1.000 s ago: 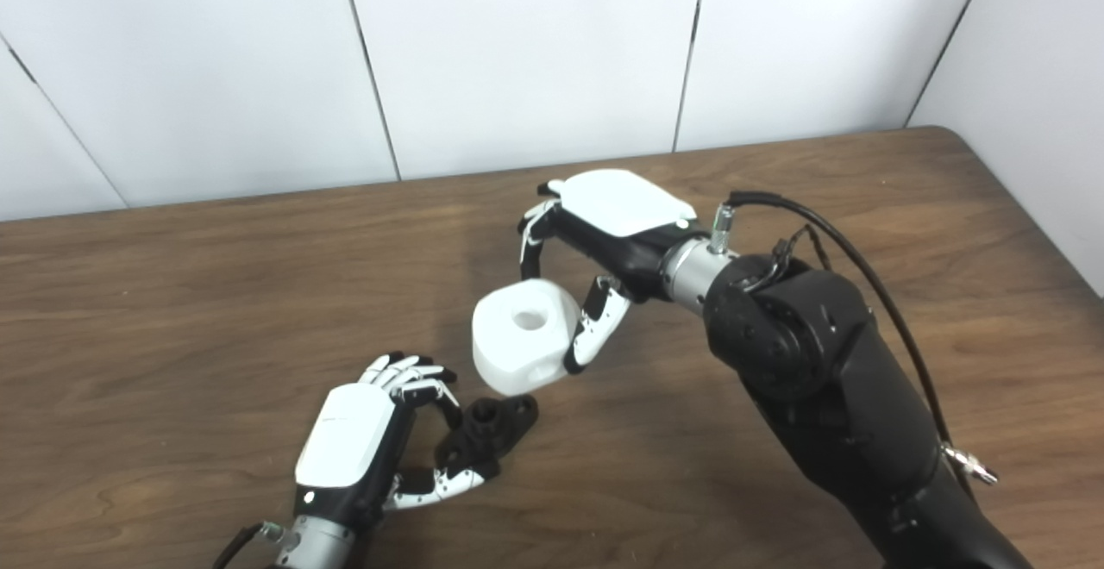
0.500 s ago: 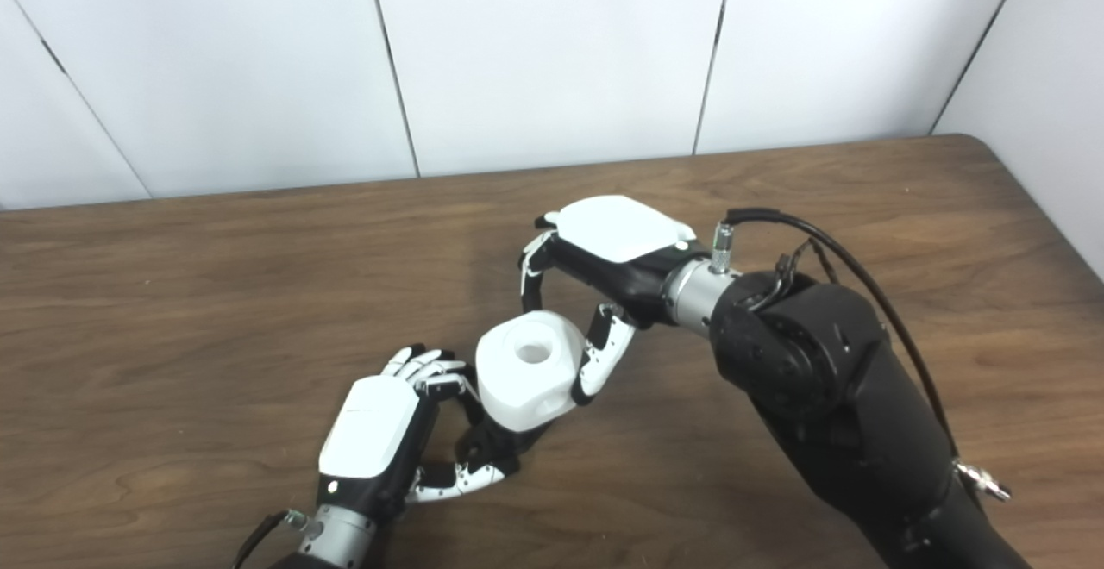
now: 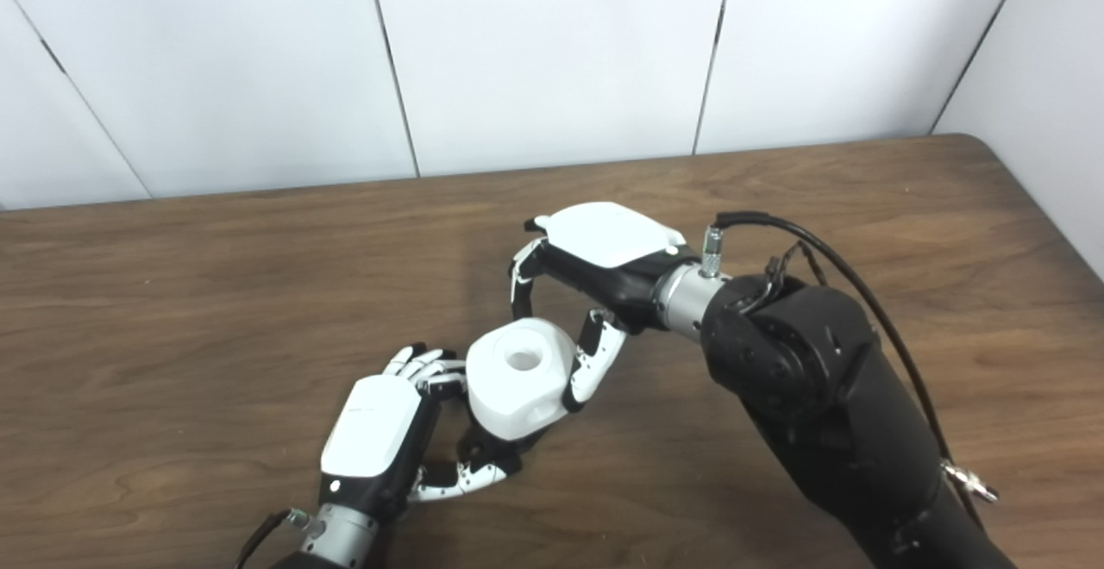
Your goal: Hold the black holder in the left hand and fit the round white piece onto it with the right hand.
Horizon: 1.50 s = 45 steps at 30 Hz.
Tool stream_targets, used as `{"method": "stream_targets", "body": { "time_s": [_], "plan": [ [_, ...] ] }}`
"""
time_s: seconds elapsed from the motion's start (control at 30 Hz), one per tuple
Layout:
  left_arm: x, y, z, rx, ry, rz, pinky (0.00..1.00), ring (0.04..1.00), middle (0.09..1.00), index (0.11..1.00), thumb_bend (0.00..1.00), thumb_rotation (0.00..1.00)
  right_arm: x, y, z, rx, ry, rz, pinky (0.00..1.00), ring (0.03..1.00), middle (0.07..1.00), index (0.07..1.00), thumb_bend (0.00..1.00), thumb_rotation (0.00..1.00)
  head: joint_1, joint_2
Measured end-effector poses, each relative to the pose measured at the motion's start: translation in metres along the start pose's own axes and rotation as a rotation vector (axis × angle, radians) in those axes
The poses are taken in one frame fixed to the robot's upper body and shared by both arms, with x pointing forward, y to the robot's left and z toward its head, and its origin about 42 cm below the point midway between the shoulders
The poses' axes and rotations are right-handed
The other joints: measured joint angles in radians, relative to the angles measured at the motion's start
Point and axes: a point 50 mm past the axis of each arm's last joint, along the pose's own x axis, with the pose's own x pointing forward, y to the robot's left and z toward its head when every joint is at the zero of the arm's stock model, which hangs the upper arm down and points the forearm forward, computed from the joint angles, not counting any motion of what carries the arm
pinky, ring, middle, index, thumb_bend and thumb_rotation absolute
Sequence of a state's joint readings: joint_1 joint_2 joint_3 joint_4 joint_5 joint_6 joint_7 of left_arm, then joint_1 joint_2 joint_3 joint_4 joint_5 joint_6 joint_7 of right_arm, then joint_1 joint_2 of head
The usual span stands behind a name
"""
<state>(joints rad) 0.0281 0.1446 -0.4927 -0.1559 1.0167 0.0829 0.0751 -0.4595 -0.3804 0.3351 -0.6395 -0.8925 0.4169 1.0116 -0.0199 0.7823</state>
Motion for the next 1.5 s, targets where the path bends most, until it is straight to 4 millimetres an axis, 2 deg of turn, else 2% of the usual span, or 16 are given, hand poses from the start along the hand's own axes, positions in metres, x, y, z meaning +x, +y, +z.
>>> {"method": "stream_targets", "body": {
  "time_s": [1.5],
  "plan": [
    [0.0007, -0.0003, 0.0042, -0.002, 0.003, -0.003, 0.92, 0.842, 0.753, 0.485, 0.52, 0.05, 0.0040, 0.0067, 0.0098, -0.005, -0.023, 0.017, 1.00, 0.973, 0.829, 0.481, 0.52, 0.13, 0.017, 0.006]
  ]
}}
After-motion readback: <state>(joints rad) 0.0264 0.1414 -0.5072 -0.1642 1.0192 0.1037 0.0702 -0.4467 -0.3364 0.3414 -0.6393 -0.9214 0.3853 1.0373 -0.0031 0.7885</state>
